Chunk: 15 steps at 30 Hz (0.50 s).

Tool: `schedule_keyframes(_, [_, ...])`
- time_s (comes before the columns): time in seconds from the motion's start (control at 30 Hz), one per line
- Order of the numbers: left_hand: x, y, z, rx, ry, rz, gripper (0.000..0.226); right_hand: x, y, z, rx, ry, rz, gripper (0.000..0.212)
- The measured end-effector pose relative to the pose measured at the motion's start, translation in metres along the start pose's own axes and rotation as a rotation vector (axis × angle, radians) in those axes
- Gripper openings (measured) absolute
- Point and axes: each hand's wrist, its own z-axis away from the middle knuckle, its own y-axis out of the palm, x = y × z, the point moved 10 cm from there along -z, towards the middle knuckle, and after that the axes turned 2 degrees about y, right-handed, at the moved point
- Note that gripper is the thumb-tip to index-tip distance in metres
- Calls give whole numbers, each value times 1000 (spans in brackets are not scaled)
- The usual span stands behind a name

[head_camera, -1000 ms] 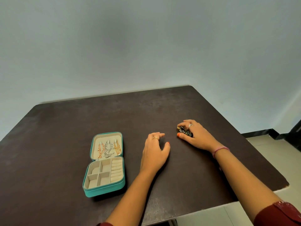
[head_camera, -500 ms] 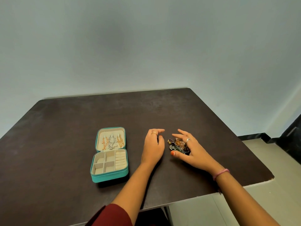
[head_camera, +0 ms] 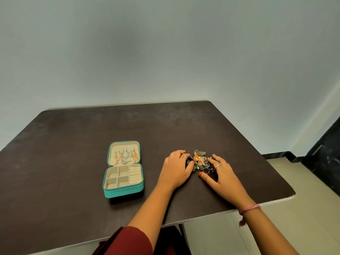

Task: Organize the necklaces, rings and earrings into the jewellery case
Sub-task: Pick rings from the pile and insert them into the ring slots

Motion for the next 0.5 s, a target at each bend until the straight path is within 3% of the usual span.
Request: schedule_keyframes(0.5, [10,-19,27,-112,-142,52,40,1,-17,11,-117,-27,-73,57])
